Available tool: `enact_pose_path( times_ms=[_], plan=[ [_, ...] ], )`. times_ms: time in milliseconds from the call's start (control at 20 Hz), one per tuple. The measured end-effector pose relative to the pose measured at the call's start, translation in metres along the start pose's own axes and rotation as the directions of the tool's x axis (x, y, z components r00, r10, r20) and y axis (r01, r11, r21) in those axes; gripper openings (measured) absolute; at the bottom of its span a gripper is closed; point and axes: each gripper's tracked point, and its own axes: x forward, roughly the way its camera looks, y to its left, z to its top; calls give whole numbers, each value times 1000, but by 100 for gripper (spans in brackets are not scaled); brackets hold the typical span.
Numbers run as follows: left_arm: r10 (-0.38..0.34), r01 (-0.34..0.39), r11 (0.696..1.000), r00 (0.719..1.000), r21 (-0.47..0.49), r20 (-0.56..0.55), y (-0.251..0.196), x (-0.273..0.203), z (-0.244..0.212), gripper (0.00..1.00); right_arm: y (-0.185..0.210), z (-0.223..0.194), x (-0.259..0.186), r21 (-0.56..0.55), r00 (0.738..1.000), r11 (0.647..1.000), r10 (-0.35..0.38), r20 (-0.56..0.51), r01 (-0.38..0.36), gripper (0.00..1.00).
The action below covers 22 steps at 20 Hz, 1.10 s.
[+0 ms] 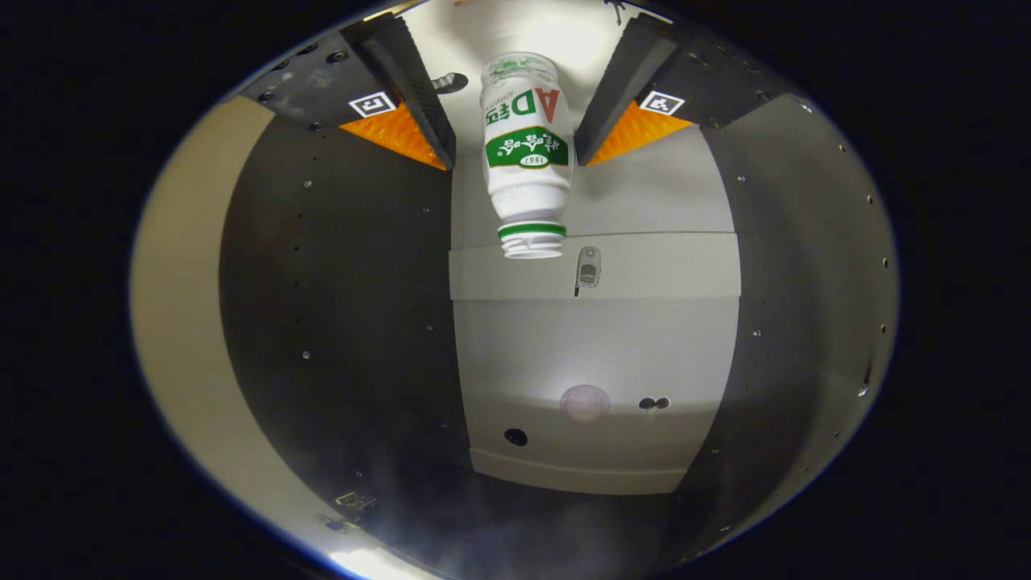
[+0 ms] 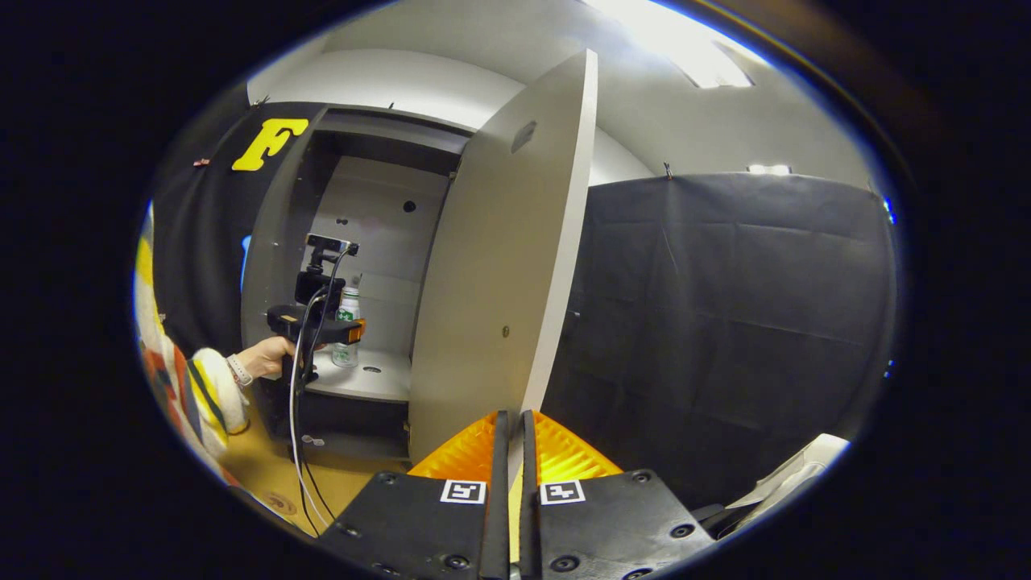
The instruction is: Open the cabinet door with the right hand, grasp the bottle in the cabinet with the left hand and place it on the coaster, then close the cabinet door with the right hand.
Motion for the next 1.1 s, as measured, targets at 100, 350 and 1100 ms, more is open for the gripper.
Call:
enact_pose_path(
  times_ms=[100,350,1100],
  plan=[
    [-3,3,1000,1000,6,-3,1,8,-3,94,0,1,0,-3,1000,1000,-3,-3,3,10],
    [23,-22,998,1000,55,-5,9,22,-9,91,-1,1,0,16,1000,1000,10,-5,-10,10],
    [-118,121,992,988,-27,97,-12,-132,58,75,19,7,-13,54,980,980,191,49,-193,10]
  ],
)
